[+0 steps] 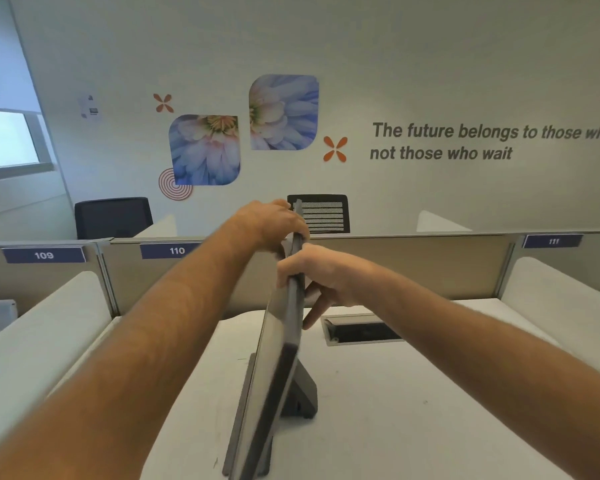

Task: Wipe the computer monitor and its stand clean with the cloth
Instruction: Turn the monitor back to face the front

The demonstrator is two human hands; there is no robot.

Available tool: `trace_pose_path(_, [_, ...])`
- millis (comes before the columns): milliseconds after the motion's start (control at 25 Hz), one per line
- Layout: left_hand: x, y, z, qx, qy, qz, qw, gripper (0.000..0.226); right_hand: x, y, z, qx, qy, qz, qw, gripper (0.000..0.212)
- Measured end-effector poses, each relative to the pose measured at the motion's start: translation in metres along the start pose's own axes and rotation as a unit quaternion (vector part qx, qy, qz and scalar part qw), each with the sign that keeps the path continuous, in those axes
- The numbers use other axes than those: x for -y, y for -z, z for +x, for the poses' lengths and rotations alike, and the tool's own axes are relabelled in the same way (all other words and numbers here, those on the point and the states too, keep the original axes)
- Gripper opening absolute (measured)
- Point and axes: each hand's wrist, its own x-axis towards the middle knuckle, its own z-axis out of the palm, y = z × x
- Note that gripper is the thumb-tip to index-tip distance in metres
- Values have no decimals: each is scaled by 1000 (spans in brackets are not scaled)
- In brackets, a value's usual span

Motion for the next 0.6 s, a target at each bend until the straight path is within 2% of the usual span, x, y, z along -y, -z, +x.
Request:
trace_pose_path(120, [-1, -8, 4, 5, 38, 2, 999, 70, -2, 22, 0, 3, 29, -40, 999, 63])
trace_pose_path(320, [2, -18, 13, 18, 90, -10, 996, 79, 20, 49, 1, -27, 13, -165, 986, 43])
trace_pose_path(600, [1, -24, 19, 22, 126, -28, 991, 85, 41, 71, 6, -92, -8, -335, 938, 15])
